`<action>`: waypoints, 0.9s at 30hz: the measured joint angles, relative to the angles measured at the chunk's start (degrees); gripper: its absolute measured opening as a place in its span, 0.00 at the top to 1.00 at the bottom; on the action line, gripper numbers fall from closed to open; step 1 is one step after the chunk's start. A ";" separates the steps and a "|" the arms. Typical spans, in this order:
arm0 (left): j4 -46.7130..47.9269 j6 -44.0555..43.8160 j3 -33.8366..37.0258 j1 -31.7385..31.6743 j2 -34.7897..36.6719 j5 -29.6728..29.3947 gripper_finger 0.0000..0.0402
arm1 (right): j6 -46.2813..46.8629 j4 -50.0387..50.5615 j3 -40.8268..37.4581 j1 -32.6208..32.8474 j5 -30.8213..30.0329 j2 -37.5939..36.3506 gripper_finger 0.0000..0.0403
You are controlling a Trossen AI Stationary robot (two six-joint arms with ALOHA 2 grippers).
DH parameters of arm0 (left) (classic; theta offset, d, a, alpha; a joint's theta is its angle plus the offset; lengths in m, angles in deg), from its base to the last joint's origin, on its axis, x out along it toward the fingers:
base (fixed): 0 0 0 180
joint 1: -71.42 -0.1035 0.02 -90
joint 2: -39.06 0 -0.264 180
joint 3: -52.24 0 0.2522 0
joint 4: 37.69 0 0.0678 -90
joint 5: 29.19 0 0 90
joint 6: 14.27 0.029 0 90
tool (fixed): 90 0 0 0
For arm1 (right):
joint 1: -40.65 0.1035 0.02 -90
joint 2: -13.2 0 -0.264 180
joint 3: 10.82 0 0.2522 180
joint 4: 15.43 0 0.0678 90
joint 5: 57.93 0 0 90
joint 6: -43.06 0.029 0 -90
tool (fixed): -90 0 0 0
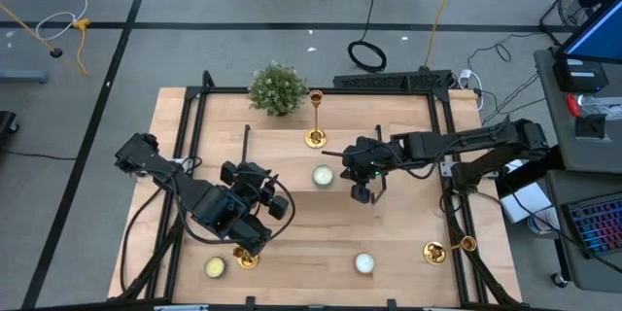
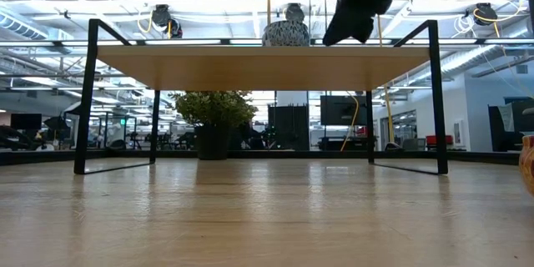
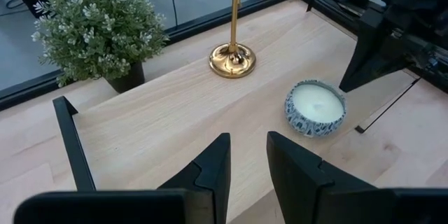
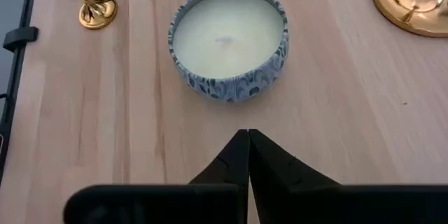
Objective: Stock candles and holders on shelf
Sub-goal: Put the blue scented candle on the shelf
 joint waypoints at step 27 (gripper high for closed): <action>0.00 0.00 0.00 -1.08 0.00 0.39 0.76 | -1.09 -7.92 -1.36 0.12 0.69 1.93 1.00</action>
